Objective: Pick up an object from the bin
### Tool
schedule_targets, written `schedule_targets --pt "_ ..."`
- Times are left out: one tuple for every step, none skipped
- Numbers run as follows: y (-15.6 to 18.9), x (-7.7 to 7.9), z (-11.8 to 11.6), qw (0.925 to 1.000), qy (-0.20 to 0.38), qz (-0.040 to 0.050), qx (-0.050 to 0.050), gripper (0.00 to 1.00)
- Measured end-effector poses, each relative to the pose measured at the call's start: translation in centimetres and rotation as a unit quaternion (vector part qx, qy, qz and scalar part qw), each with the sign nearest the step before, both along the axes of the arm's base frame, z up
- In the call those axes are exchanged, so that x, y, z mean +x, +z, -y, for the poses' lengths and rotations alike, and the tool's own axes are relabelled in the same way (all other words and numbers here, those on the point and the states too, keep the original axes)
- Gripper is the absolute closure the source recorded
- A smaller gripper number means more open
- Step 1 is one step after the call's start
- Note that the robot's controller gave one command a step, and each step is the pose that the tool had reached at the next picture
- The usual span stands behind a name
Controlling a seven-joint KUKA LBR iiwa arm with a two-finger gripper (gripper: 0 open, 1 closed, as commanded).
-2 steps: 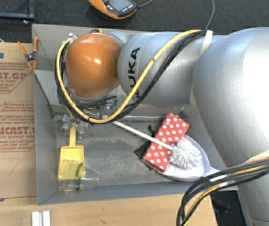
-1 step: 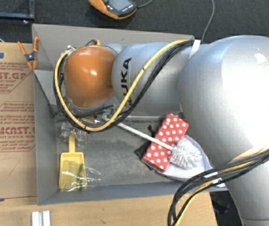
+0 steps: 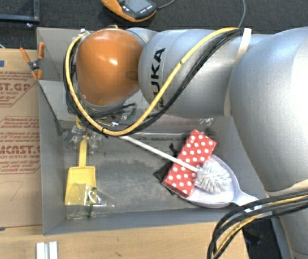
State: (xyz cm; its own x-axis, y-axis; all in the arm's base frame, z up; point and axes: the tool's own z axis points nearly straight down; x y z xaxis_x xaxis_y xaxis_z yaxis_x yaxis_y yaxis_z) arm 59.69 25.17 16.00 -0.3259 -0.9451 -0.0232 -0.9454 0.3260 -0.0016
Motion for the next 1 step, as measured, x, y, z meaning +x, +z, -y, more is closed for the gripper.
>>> schedule_targets --pt "0.57 -0.41 0.14 1.0 0.0 -0.0074 -0.001 1.0"
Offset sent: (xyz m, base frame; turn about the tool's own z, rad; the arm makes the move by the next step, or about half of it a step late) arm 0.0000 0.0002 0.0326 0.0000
